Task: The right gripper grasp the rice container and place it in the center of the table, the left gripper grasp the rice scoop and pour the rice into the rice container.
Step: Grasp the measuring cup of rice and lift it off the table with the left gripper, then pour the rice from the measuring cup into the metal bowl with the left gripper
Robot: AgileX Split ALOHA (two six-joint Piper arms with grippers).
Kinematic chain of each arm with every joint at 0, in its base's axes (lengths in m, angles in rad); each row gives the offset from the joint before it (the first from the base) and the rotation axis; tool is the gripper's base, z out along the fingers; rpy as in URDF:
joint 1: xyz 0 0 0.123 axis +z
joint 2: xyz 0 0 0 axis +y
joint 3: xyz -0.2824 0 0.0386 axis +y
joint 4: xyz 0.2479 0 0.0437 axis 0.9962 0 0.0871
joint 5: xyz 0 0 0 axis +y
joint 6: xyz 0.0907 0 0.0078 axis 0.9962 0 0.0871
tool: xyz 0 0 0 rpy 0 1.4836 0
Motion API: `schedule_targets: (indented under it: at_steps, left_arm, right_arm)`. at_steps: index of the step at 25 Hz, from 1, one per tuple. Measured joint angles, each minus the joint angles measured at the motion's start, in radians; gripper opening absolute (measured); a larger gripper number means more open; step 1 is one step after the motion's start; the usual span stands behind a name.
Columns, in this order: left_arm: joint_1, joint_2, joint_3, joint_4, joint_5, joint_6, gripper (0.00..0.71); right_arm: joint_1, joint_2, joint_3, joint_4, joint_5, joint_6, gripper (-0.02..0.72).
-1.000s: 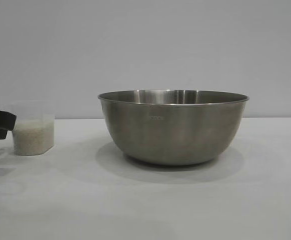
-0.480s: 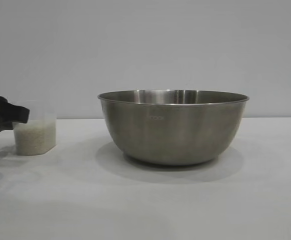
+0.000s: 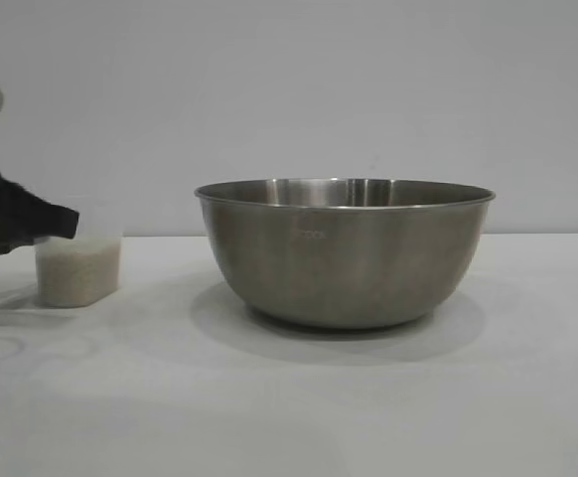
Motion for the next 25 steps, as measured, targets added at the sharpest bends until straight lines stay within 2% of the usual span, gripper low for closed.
schedule_targets:
  at_steps: [3,6,10,13,16,19,22,25]
  left_arm:
    - [-0.012,-0.064,-0.096,0.131,0.104,0.053,0.000]
    - [-0.050,-0.082,-0.197,0.228,0.254,0.138,0.000]
    - [-0.146,-0.080,-0.327,0.315,0.493,0.310,0.000]
    - [-0.226,-0.067,-0.389,0.329,0.617,0.502,0.000]
    - [-0.287,-0.043,-0.419,0.329,0.682,0.703,0.000]
    - [-0.328,-0.027,-0.421,0.329,0.713,0.906,0.000]
    - [-0.348,-0.023,-0.422,0.329,0.729,1.095,0.000]
    - [-0.349,-0.023,-0.424,0.329,0.727,1.236,0.000]
  right_arm:
    - [0.000,0.000,0.000,0.000,0.000,0.000,0.422]
    - [0.000,0.000,0.000,0.000,0.000,-0.002,0.422]
    - [0.000,0.000,0.000,0.000,0.000,-0.001,0.422]
    - [0.000,0.000,0.000,0.000,0.000,-0.001,0.422]
    - [0.000,0.000,0.000,0.000,0.000,-0.001,0.422]
    - [0.000,0.000,0.000,0.000,0.000,-0.001,0.422]
    - [0.000,0.000,0.000,0.000,0.000,-0.001,0.422]
    - [0.000,0.000,0.000,0.000,0.000,-0.001,0.422]
